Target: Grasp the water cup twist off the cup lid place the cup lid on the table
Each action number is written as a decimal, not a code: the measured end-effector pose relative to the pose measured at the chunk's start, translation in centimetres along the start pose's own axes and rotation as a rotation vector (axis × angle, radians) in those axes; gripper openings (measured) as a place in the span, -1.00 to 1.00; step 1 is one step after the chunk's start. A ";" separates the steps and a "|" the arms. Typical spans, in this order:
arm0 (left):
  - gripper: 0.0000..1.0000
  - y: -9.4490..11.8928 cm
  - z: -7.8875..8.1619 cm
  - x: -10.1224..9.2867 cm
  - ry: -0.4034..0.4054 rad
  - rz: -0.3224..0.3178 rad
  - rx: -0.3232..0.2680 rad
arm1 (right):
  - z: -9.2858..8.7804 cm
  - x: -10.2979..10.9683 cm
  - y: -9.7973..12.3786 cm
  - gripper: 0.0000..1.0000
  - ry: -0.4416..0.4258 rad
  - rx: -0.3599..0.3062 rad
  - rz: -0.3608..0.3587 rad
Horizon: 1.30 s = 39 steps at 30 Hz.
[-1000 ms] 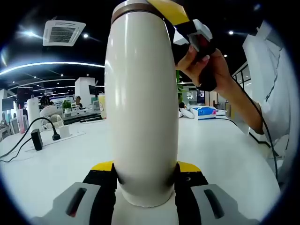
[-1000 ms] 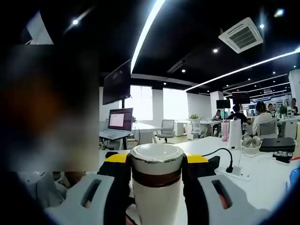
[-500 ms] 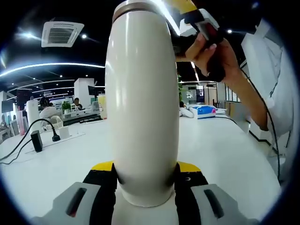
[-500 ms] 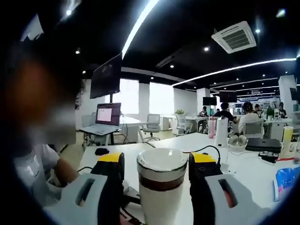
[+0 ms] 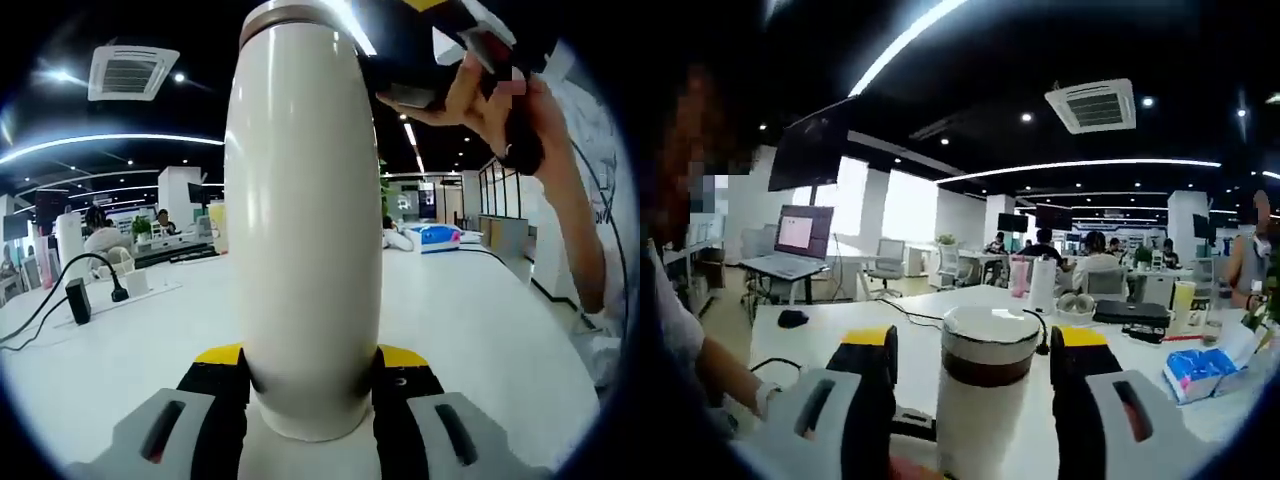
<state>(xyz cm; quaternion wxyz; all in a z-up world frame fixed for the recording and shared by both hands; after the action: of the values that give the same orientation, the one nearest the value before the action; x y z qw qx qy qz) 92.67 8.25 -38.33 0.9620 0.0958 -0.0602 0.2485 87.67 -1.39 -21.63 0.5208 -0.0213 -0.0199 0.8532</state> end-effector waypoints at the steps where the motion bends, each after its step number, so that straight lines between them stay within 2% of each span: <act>1: -0.01 0.0 0.0 0.0 0.000 0.000 0.000 | 0.0 0.1 0.1 0.35 0.004 -0.008 -0.027; 6: -0.02 0.0 0.0 0.1 0.002 0.000 0.002 | 0.0 0.5 0.2 0.36 0.041 -0.022 -0.152; 11: -0.02 -0.1 0.0 0.2 0.006 -0.001 0.003 | 0.0 1.6 -0.1 0.57 0.098 -0.059 -0.297; 14: -0.02 -0.2 0.0 0.3 0.006 -0.001 0.003 | -0.2 1.9 -0.3 0.62 0.130 -0.086 -0.381; 19: -0.02 -0.2 -0.1 0.4 0.005 -0.001 0.002 | -0.7 2.4 -0.9 0.55 0.077 -0.079 -0.391; 24: -0.02 -0.2 -0.1 0.5 0.009 -0.001 0.002 | -0.8 3.2 -1.6 0.53 0.093 -0.088 -0.385; 27: -0.02 -0.2 -0.2 0.6 0.011 -0.001 0.002 | -0.6 2.8 -1.2 0.49 0.094 -0.103 -0.387; 30: -0.02 -0.1 -0.2 0.6 0.010 -0.001 0.003 | -0.7 2.7 -1.5 0.44 0.035 -0.127 -0.367; 34: -0.02 -0.1 -0.2 0.5 0.010 -0.001 0.003 | -0.8 2.6 -2.0 0.42 0.023 -0.121 -0.359; 39: -0.02 0.0 -0.2 0.5 0.005 -0.002 0.002 | -0.9 2.5 -2.2 0.23 -0.011 -0.126 -0.345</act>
<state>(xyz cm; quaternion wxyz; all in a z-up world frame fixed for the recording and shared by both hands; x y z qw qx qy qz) 93.12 8.55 -38.42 0.9623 0.0962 -0.0577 0.2480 88.56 1.85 -22.44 0.6571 -0.0453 -0.0795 0.7482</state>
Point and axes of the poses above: the point that each gripper's makers call its tool centre point, and the gripper's own axes: y roughly backward along the fingers, x roughly to its left, z roughly out of its top, the point moved 8 cm from there along y, roughly backward along the fingers, and after that the axes turned 5 degrees about -y, right-handed, at the moved point
